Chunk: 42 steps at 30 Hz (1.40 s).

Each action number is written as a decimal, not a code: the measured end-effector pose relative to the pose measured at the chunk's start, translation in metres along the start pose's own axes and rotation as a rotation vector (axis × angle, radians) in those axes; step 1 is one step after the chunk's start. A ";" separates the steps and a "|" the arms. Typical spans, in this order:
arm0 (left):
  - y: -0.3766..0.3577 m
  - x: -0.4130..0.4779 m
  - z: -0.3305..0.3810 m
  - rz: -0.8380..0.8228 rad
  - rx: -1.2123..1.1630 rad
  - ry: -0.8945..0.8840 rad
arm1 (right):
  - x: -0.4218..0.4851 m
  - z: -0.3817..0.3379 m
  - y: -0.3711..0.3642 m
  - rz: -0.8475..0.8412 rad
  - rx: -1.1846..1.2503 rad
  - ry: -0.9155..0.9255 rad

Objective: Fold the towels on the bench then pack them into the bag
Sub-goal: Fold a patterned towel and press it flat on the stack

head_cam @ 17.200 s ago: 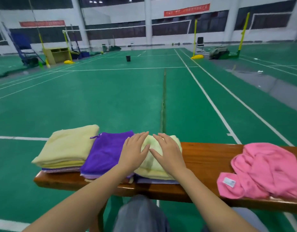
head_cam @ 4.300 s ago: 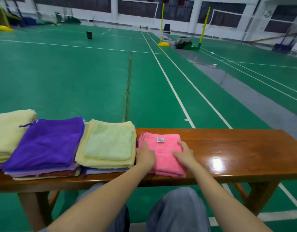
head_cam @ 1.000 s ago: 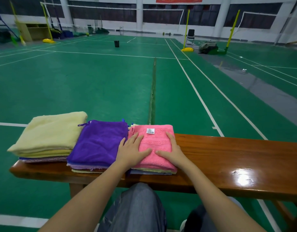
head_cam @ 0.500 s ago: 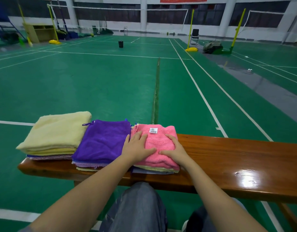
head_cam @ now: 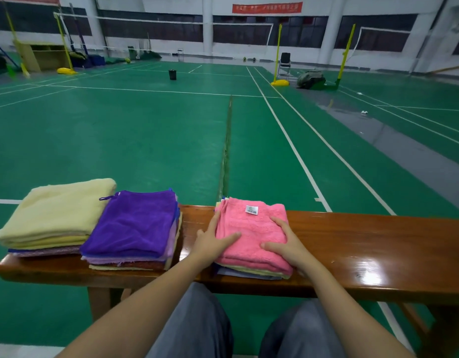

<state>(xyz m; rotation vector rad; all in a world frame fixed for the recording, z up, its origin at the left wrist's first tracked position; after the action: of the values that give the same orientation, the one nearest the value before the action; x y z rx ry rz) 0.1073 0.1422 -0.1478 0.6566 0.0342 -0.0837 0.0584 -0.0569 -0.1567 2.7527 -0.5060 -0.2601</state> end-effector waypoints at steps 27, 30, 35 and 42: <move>-0.025 -0.002 0.006 -0.343 -0.352 0.037 | -0.004 0.004 -0.010 -0.123 0.038 -0.157; -0.028 -0.003 0.006 -0.388 -0.464 0.101 | -0.008 0.000 -0.007 -0.125 0.074 -0.180; -0.035 -0.008 0.003 -0.425 -0.524 0.128 | -0.018 0.002 -0.003 -0.131 0.180 -0.193; -0.031 -0.010 0.006 -0.347 -0.606 0.127 | -0.018 0.002 -0.002 -0.126 0.305 -0.213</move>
<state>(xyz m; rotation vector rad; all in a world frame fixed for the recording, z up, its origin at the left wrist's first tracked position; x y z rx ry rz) 0.0949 0.1146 -0.1619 0.0429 0.2856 -0.3511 0.0418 -0.0487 -0.1575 3.0778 -0.4587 -0.5534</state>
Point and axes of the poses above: each hand's wrist, its own x-axis towards the middle knuckle, its own y-axis out of the back of the hand, z = x × y, the point moved 9 cm from there along x, towards the middle knuckle, and after that the axes turned 14 degrees about z, right-handed, at the moved point
